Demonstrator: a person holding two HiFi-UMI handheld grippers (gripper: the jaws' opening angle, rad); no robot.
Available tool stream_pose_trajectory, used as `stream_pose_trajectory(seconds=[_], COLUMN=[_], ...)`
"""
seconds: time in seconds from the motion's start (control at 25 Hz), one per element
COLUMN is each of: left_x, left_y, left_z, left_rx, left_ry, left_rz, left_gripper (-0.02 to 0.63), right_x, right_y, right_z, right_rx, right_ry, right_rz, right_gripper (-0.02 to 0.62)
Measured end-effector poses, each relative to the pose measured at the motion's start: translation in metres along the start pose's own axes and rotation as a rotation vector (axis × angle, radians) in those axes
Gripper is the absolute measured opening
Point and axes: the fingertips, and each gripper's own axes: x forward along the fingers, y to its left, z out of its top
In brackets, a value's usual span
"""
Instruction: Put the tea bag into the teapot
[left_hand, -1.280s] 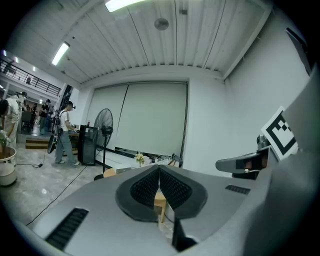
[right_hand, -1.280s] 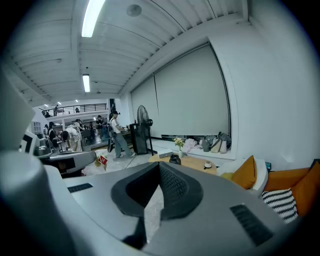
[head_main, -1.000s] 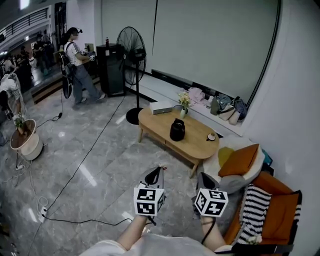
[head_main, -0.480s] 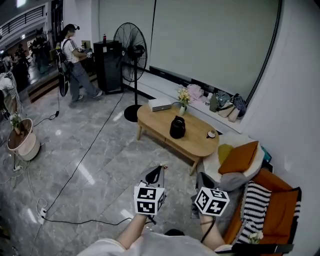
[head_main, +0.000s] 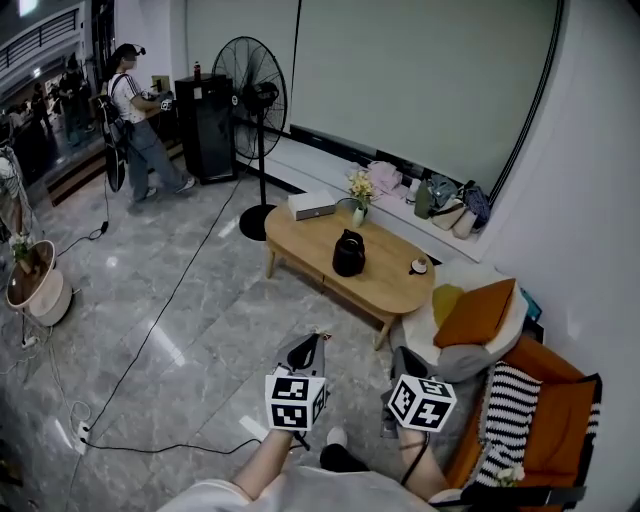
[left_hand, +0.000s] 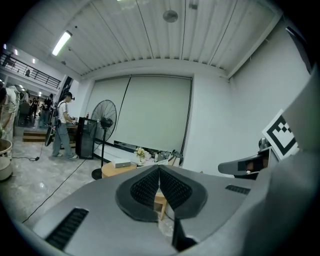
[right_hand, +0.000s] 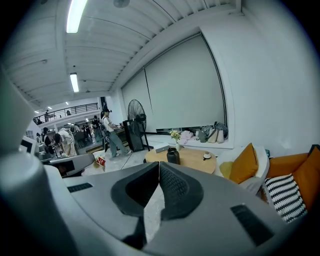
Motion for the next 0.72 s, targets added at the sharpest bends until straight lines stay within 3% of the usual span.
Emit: stream_pose_trajectory(seconds=[0.72], left_x=[0.121], left_y=[-0.003], left_z=[0.031], left_rx=[0.029], left_ry=[0.014], left_rz=[0.054], left_gripper=[0.015], right_x=[0.105], right_y=[-0.063], right_z=[0.058], right_rx=[0.009], right_ry=[0.029], right_rz=[0.046], right_gripper=[0.034])
